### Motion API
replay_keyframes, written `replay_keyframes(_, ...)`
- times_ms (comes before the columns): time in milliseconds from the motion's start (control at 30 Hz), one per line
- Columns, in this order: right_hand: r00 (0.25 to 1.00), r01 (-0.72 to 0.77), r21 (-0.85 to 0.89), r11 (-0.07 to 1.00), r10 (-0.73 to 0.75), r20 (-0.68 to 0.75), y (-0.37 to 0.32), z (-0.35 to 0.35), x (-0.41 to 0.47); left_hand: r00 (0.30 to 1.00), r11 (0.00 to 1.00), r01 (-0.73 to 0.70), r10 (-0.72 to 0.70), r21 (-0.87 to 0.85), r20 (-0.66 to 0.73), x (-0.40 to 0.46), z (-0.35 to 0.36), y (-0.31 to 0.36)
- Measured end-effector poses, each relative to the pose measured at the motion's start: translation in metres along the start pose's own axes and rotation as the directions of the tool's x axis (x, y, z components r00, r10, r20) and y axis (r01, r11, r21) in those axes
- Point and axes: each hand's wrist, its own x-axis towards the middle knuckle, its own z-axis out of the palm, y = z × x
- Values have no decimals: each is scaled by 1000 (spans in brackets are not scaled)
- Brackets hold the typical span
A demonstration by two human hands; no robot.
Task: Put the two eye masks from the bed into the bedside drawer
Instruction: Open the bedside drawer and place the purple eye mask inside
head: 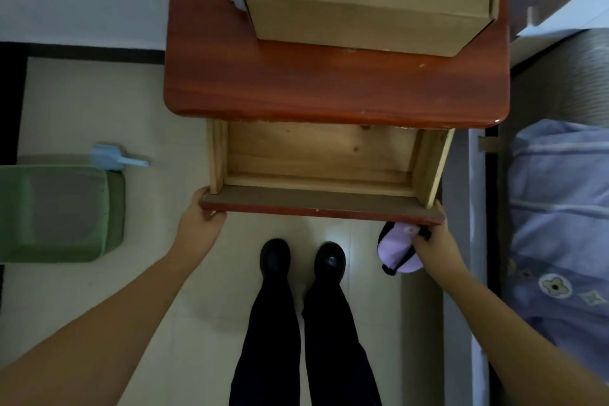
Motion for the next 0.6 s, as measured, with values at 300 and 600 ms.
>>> replay_keyframes(300,886,-219,568,794,-82,456,-104,4,-64,987,969,-143,155,-202,47,-73,5,64)
replay_keyframes(600,959,192,58,980,-200,202,-197,91,-6,985,936,152,-168,-318,-23,18,30,108)
